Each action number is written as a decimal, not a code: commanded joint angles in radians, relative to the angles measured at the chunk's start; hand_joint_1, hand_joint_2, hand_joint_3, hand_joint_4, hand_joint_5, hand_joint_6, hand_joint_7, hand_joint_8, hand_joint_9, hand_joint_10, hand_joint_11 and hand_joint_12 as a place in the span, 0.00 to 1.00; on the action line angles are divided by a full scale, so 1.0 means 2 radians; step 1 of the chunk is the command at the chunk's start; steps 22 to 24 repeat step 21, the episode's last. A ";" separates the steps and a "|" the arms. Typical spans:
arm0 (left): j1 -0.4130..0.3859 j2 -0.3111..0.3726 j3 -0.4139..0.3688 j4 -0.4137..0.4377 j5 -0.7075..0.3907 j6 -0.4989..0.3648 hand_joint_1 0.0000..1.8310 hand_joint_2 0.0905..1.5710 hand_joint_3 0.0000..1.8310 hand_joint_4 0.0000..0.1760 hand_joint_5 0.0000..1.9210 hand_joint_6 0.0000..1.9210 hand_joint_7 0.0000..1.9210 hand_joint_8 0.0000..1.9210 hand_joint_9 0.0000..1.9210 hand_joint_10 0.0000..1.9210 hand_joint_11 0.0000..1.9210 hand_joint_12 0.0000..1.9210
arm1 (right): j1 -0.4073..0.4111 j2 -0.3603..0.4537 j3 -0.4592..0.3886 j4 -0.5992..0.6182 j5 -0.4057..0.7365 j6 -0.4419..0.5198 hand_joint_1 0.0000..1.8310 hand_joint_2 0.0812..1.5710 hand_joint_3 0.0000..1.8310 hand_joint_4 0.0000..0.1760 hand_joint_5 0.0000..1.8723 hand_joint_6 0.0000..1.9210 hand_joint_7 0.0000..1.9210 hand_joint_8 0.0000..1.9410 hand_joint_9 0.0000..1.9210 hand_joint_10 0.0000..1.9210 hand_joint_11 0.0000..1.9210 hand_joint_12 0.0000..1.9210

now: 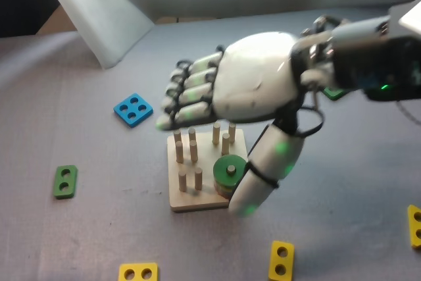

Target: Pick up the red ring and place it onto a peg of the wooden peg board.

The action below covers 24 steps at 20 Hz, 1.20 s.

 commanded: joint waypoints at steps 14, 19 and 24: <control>-0.003 0.001 -0.009 -0.005 -0.002 0.000 0.49 0.90 0.00 1.00 0.74 1.00 0.83 1.00 0.87 1.00 0.93 1.00 | 0.063 0.231 -0.136 0.042 0.029 0.057 0.02 0.70 0.00 0.00 0.32 0.07 0.35 0.16 0.28 0.28 0.04 0.70; -0.002 0.001 -0.011 -0.005 -0.002 -0.003 0.51 0.90 0.00 1.00 0.73 1.00 0.83 1.00 0.88 1.00 0.94 1.00 | 0.064 0.286 -0.159 0.042 0.033 0.073 0.03 0.86 0.01 0.00 0.27 0.91 0.30 0.98 0.31 0.99 0.27 1.00; -0.002 0.001 -0.010 -0.005 -0.003 -0.003 0.49 0.91 0.00 1.00 0.73 1.00 0.83 1.00 0.88 1.00 0.93 1.00 | 0.064 0.300 -0.167 0.042 0.028 0.074 0.05 0.91 0.01 0.00 0.31 1.00 0.33 1.00 0.38 1.00 0.39 1.00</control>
